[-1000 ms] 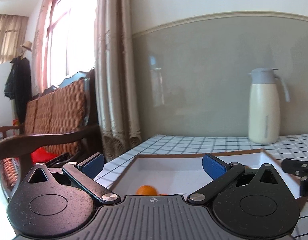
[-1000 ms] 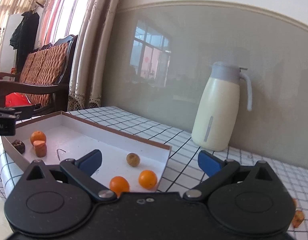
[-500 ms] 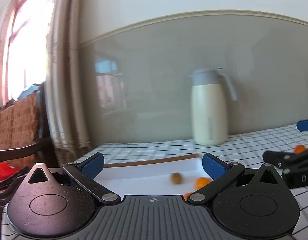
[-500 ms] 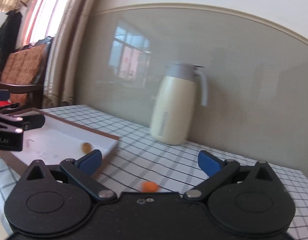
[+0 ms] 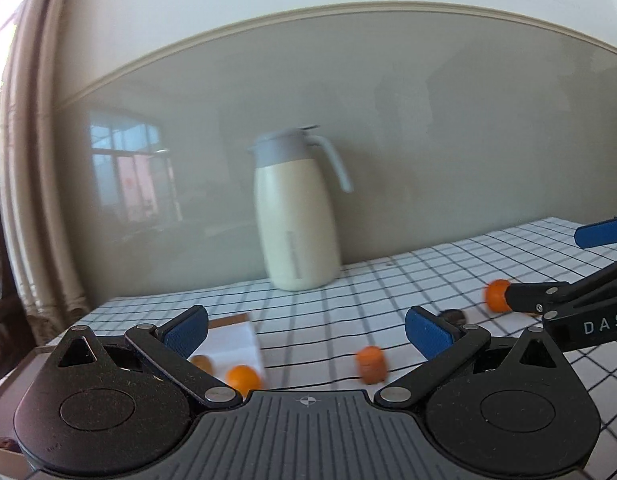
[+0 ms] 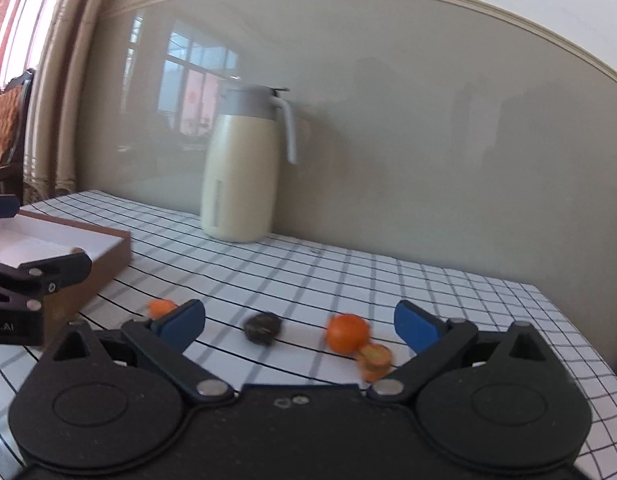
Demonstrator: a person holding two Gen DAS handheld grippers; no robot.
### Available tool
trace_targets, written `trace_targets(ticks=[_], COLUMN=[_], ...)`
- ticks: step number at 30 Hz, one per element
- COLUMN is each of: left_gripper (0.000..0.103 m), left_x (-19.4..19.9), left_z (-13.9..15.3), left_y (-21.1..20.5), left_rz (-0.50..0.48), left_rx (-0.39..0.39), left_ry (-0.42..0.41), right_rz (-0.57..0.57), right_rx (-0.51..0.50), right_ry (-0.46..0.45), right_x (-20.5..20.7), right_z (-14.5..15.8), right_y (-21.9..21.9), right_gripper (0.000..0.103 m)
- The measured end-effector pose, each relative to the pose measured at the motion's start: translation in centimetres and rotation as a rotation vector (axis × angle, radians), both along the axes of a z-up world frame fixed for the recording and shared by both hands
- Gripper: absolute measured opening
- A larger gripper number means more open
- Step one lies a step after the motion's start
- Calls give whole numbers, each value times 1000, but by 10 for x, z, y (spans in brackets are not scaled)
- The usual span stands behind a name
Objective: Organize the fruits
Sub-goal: 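Move both open grippers back toward the carrot pieces on the table, then grasp an orange carrot chunk with the left gripper while the right gripper grasps a cut carrot piece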
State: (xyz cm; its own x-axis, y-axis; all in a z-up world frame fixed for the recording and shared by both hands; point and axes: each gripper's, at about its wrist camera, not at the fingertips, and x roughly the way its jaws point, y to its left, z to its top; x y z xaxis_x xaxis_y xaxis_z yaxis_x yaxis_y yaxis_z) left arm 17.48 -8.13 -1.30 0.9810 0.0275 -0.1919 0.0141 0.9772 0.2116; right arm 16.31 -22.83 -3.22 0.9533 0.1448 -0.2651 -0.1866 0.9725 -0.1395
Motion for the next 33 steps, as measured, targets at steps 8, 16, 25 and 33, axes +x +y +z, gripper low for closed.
trace_targets(ticks=[8,16,25,33], left_gripper=[103,92,68,53], left_x=[34,61,90,104], left_z=[-10,-21,-33,-43], left_y=[-30,-38,-36,-33], left_rz=[-26,-16,14,32], left_rx=[-12,-39,-83,-104], left_ry=[99,176,277,345], right_rz=[-50,-72,-98,-106], right_rx=[16,-1,38,56], right_ry=[76,132,219,253], right_x=[26,54,75,83], right_z=[-10,-20,-31,-33], right_y=[-26,-27,-37,-38], right_gripper=[82,73,61,47])
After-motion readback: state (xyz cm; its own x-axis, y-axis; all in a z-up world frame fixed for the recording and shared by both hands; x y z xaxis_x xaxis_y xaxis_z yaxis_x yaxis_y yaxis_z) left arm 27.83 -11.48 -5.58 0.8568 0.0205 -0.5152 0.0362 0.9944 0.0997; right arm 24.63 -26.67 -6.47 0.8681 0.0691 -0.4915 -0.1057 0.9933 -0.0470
